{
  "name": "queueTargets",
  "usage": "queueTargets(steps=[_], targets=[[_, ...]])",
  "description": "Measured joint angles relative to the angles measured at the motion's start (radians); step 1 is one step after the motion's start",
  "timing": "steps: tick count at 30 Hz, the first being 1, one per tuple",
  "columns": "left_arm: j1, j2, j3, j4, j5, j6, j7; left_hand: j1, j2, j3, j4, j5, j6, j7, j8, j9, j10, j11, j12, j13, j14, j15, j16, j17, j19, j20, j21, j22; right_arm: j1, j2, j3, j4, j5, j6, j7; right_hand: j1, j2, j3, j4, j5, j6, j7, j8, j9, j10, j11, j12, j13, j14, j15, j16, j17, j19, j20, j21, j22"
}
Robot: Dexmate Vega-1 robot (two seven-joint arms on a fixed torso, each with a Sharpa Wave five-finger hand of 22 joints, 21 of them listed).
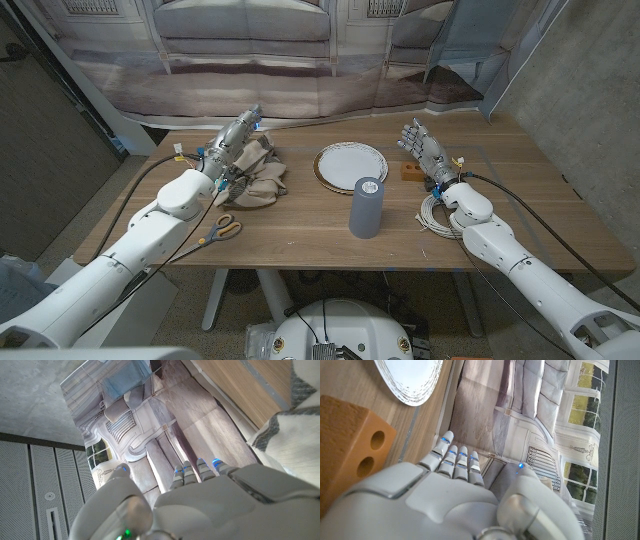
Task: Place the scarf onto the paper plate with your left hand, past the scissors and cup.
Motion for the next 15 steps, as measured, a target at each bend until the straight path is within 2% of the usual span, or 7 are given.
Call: queueTargets(steps=[12, 15], targets=[[0.018, 0.0, -0.016, 0.004, 0.004, -0.023, 0.007, 0.0, 0.0, -0.002, -0.002, 0.0, 0.006, -0.005, 0.0, 0.0, 0.009, -0.001, 0.0, 0.0, 0.01, 0.0, 0.0, 0.0, 0.0, 0.0, 0.0, 0.0, 0.004, 0.0, 0.0, 0.001, 0.0, -0.001, -0.002, 0.0, 0.0, -0.002, -0.002, 0.0, 0.0, 0.0, 0.0, 0.0, 0.009, 0.002, 0.0, 0.0, 0.006, -0.006, 0.0, 0.0, 0.0, 0.0, -0.004, 0.0], [0.019, 0.0, -0.018, 0.007, 0.01, -0.027, 0.008, 0.0, 0.0, -0.002, -0.002, 0.0, 0.006, -0.005, 0.0, 0.0, 0.013, 0.002, 0.0, 0.0, 0.01, 0.0, 0.0, 0.0, 0.0, 0.0, 0.0, -0.002, 0.007, 0.0, 0.0, 0.003, 0.0, -0.002, 0.0, 0.0, 0.0, -0.002, -0.002, -0.004, 0.0, 0.0, 0.0, 0.0, 0.009, 0.002, 0.0, 0.0, 0.005, -0.006, 0.0, 0.0, 0.007, 0.007, -0.004, 0.0]])
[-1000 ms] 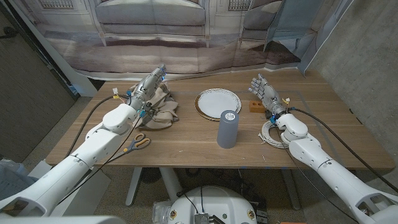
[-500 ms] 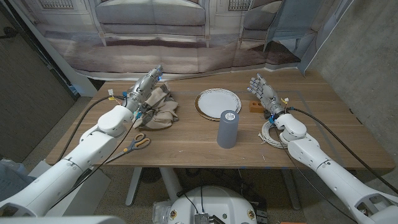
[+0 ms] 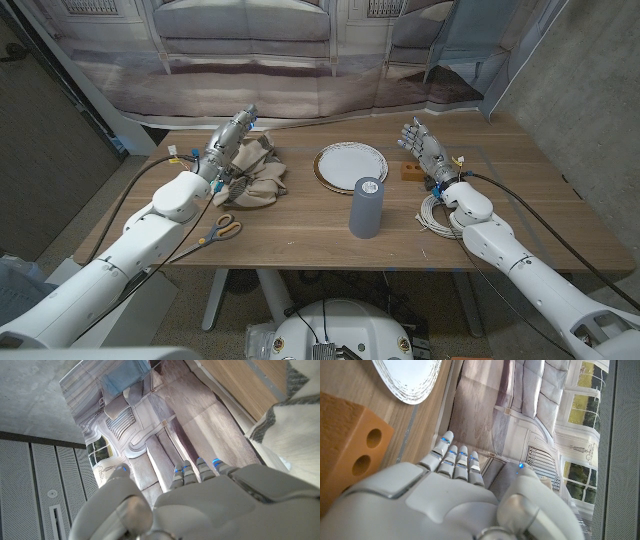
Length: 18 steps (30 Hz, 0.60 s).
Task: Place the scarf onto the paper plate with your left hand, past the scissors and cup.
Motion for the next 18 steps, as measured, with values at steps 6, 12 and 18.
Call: queueTargets(steps=[6, 12, 18], targets=[[0.004, 0.003, -0.006, 0.005, 0.01, -0.006, 0.006, 0.0, 0.0, 0.0, 0.0, 0.0, 0.0, 0.0, 0.0, 0.0, 0.0, 0.0, 0.0, 0.0, 0.005, -0.005, 0.0, 0.0, 0.011, 0.0, 0.0, 0.0, 0.007, 0.0, 0.0, 0.004, 0.0, -0.004, 0.005, 0.0, 0.0, 0.0, 0.0, -0.003, 0.0, 0.0, 0.0, 0.0, 0.0, 0.0, 0.0, 0.0, 0.0, 0.0, 0.0, 0.0, 0.004, -0.004, -0.004, 0.0], [0.004, 0.005, -0.009, 0.013, 0.02, -0.013, 0.009, 0.0, 0.0, 0.0, 0.0, 0.0, 0.011, -0.003, 0.0, 0.0, 0.004, -0.004, 0.0, 0.0, 0.009, -0.009, 0.0, 0.0, 0.011, 0.0, 0.0, 0.0, 0.013, 0.0, -0.001, 0.007, 0.0, -0.007, 0.008, 0.0, 0.0, 0.0, 0.0, -0.003, 0.0, 0.0, 0.0, 0.0, 0.0, 0.0, 0.0, 0.0, 0.0, 0.0, 0.0, 0.0, 0.005, -0.005, -0.004, 0.0], [-0.006, 0.021, -0.009, 0.016, 0.047, -0.012, 0.006, 0.004, 0.0, -0.004, -0.004, 0.0, 0.011, -0.003, 0.0, 0.0, 0.004, -0.004, 0.0, 0.0, 0.012, -0.01, 0.0, 0.0, 0.011, 0.0, 0.0, 0.0, 0.018, 0.003, -0.003, 0.015, 0.001, -0.007, 0.013, 0.0, 0.0, -0.003, -0.003, -0.003, 0.0, 0.0, 0.0, 0.0, 0.0, 0.0, 0.0, 0.0, 0.0, 0.0, 0.0, 0.0, 0.005, -0.005, -0.004, 0.0]])
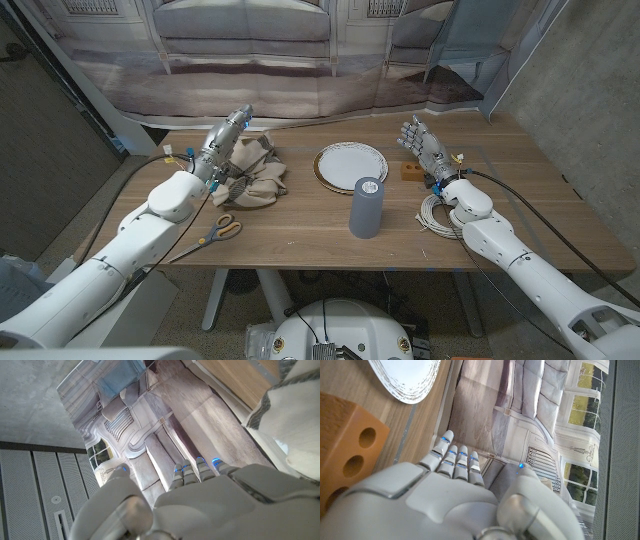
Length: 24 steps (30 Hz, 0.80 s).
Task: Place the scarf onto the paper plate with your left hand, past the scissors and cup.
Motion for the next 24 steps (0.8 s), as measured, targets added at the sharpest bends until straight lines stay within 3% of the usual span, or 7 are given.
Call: queueTargets(steps=[24], targets=[[-0.014, 0.025, -0.001, 0.002, 0.059, 0.016, 0.019, 0.011, 0.004, -0.004, -0.004, 0.004, 0.005, -0.005, 0.0, 0.0, 0.009, -0.009, 0.0, 0.0, 0.004, -0.004, 0.0, 0.0, 0.0, 0.0, 0.0, 0.0, 0.009, 0.003, 0.0, 0.021, 0.005, -0.001, 0.002, 0.0, 0.0, 0.0, 0.0, 0.0, 0.007, 0.0, 0.0, 0.0, 0.004, -0.004, 0.0, 0.0, 0.0, 0.0, 0.0, 0.0, 0.0, 0.0, -0.008, 0.0]])
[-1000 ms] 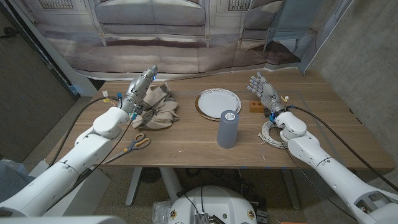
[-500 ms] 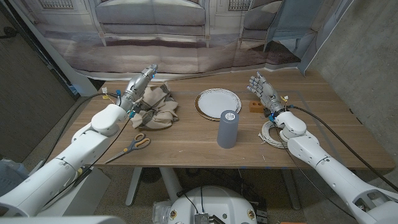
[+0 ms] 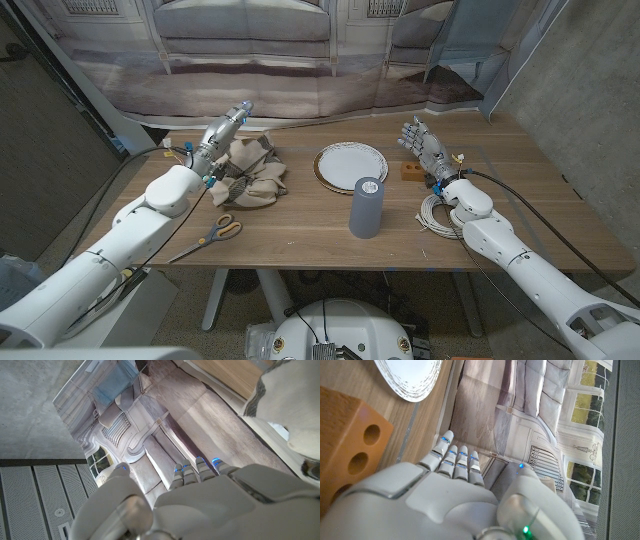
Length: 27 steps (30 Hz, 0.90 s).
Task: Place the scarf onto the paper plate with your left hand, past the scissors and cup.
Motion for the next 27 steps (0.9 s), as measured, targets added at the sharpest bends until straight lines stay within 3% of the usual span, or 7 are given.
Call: queueTargets(steps=[17, 27], targets=[[0.021, 0.006, -0.019, 0.002, 0.042, -0.02, 0.04, 0.008, 0.0, 0.0, 0.0, 0.004, 0.005, -0.005, 0.0, 0.0, 0.0, 0.0, 0.0, 0.0, 0.003, -0.003, 0.0, 0.0, 0.0, 0.0, 0.0, 0.0, 0.016, -0.003, -0.004, -0.004, -0.009, -0.012, -0.003, -0.004, 0.004, 0.0, 0.0, 0.0, 0.002, -0.002, 0.0, 0.0, 0.005, 0.005, 0.0, 0.0, 0.006, 0.006, 0.0, 0.0, 0.006, -0.006, 0.0, 0.0], [0.022, 0.016, -0.021, -0.017, 0.084, 0.016, 0.074, 0.008, 0.0, -0.004, -0.004, 0.004, 0.014, -0.007, 0.0, 0.0, 0.005, -0.005, 0.0, 0.0, 0.013, -0.005, 0.0, 0.0, 0.0, 0.0, 0.0, 0.0, 0.032, -0.002, -0.009, 0.013, -0.012, -0.016, 0.008, -0.004, 0.004, 0.0, 0.0, 0.0, 0.001, -0.002, 0.0, 0.0, 0.005, 0.005, 0.0, 0.0, 0.005, 0.006, 0.0, 0.0, 0.006, -0.006, -0.008, 0.0]])
